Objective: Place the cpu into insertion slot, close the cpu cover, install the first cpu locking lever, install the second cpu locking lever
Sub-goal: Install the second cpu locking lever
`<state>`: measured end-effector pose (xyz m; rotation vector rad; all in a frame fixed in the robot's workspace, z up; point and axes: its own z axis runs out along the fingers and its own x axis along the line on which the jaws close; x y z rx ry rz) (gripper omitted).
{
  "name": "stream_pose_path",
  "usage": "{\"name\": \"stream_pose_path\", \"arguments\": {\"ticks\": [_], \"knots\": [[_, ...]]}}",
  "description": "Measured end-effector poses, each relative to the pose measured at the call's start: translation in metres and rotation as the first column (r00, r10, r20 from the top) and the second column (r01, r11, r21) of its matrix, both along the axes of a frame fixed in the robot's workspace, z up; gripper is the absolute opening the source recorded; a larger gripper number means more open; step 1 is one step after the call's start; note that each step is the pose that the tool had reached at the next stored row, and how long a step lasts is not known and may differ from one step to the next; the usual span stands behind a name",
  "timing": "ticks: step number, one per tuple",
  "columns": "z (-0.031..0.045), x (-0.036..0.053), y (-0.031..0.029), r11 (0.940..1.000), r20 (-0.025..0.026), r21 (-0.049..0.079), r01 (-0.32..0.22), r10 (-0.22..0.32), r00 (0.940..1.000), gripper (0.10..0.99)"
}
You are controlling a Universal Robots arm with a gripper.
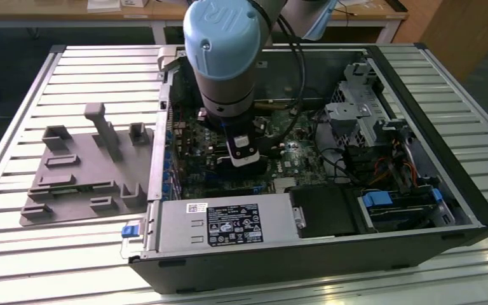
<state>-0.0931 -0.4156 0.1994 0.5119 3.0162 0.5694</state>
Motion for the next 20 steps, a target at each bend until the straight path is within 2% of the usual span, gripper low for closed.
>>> {"name": "stream_pose_path", "arguments": {"ticks": [9,17,20], "knots": [[-0.0075,-0.0034,0.0000,0.9999,0.0000,0.015,0.000,0.000,1.0000,0.106],[-0.0111,-0.0064,0.0011,0.9992,0.0001,0.039,0.000,0.000,1.0000,0.106],[-0.0125,-0.0065,0.0011,0.9992,0.0000,0.041,0.000,0.000,1.0000,0.106]]}}
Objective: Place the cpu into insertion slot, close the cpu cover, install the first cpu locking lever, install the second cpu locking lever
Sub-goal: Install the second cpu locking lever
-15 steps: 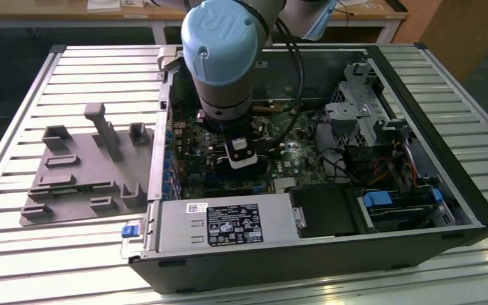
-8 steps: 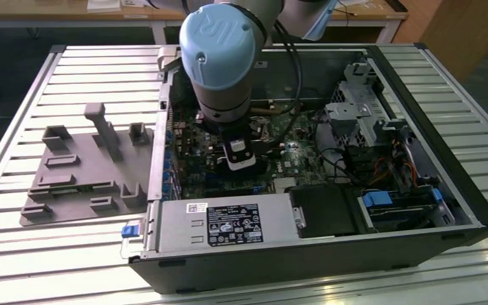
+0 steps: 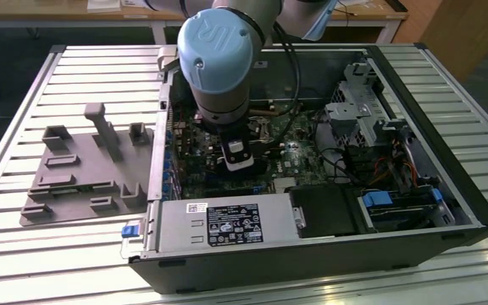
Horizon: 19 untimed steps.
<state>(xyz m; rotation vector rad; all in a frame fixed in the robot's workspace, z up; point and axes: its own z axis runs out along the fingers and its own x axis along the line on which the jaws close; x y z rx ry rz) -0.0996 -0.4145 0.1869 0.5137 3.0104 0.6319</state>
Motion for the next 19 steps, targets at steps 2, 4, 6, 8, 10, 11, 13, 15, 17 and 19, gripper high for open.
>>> {"name": "stream_pose_path", "arguments": {"ticks": [2,4,6,8,10,11,13,15,17,19], "knots": [[-0.0009,0.0000,0.0001,1.0000,0.0001,0.001,0.000,0.000,1.0000,0.106],[-0.0017,0.0000,0.0001,1.0000,0.0002,0.001,0.000,0.000,1.0000,0.106],[-0.0025,0.0000,0.0001,1.0000,0.0001,0.001,0.000,0.000,1.0000,0.106],[-0.0026,-0.0001,0.0002,1.0000,-0.0001,0.001,0.000,0.000,1.0000,0.106],[-0.0025,-0.0001,0.0002,1.0000,0.0000,0.001,0.000,0.000,1.0000,0.106],[-0.0022,0.0000,0.0003,1.0000,0.0001,0.002,0.000,0.000,1.0000,0.106],[-0.0022,-0.0001,0.0003,1.0000,0.0004,0.002,0.000,0.000,1.0000,0.106],[-0.0021,-0.0001,0.0005,1.0000,0.0002,0.002,0.000,0.000,1.0000,0.106],[-0.0021,-0.0002,0.0014,1.0000,-0.0001,0.001,0.000,0.000,1.0000,0.106],[-0.0026,-0.0001,0.0037,1.0000,0.0005,0.003,0.000,0.000,1.0000,0.106]]}}
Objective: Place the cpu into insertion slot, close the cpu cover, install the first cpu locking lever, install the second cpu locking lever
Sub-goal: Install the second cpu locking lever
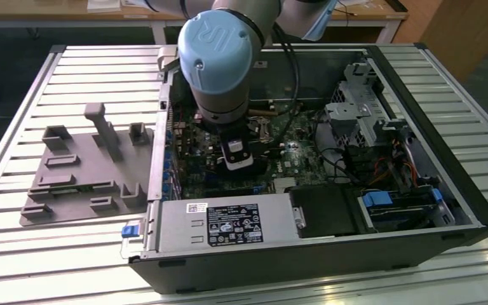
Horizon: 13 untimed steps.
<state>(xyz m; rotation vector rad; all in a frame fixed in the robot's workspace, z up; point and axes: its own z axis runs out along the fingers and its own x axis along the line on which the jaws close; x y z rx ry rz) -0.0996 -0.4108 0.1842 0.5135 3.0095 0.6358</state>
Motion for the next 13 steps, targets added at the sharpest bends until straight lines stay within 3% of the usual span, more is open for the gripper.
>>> {"name": "stream_pose_path", "arguments": {"ticks": [5,8,12,13], "knots": [[0.0000,0.0000,0.0014,1.0000,-0.0003,-0.001,0.000,0.000,1.0000,0.106],[0.0057,0.0000,0.0015,1.0000,-0.0003,-0.001,0.000,0.000,1.0000,0.106],[0.0220,-0.0001,0.0015,1.0000,-0.0003,-0.001,0.000,0.000,1.0000,0.106],[0.0371,0.0000,0.0016,0.9999,-0.0001,-0.011,0.000,0.000,1.0000,0.106]]}}
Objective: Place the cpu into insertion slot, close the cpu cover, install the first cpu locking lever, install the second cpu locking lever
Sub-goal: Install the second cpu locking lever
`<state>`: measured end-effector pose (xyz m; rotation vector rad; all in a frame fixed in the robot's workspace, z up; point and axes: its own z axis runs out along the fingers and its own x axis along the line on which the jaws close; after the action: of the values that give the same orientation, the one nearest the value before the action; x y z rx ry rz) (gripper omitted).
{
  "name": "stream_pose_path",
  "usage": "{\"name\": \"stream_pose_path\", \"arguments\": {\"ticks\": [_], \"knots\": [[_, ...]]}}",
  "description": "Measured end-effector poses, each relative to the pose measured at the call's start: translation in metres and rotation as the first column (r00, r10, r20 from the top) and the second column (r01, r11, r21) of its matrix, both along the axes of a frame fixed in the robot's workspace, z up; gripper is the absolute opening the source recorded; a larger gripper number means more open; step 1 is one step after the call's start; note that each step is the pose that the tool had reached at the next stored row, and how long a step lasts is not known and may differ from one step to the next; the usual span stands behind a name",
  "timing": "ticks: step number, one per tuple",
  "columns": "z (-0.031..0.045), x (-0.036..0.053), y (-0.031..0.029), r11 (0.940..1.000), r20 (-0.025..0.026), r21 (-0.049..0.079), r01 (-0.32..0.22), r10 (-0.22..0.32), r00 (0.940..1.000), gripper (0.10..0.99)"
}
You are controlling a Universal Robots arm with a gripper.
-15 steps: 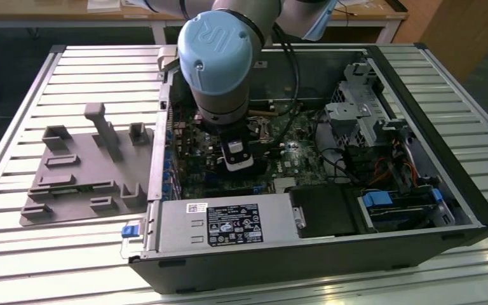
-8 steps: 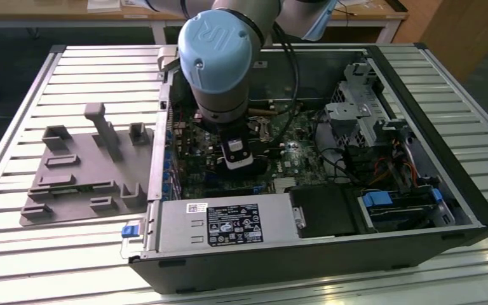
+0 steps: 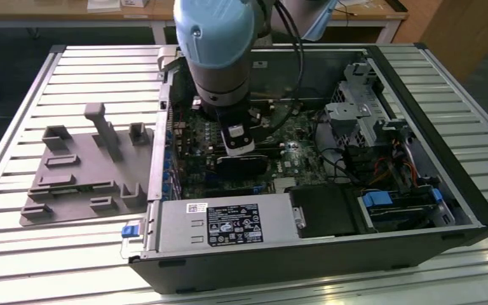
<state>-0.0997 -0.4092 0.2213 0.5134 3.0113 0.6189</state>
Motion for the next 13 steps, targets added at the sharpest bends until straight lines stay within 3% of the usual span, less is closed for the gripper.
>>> {"name": "stream_pose_path", "arguments": {"ticks": [1,3,5,8,13], "knots": [[0.0026,0.0002,-0.0001,0.9998,-0.0002,-0.019,0.001,-0.001,1.0000,0.106],[0.0048,0.0013,-0.0001,0.9991,-0.0001,-0.043,0.003,-0.003,1.0000,0.106],[0.0057,0.0038,-0.0001,0.9982,-0.0002,-0.059,0.007,-0.007,1.0000,0.106],[0.0058,0.0096,-0.0001,0.9975,-0.0014,-0.070,0.012,-0.012,0.9999,0.106],[0.0058,0.0228,-0.0001,0.9970,-0.0040,-0.076,0.014,-0.014,0.9999,0.106]]}}
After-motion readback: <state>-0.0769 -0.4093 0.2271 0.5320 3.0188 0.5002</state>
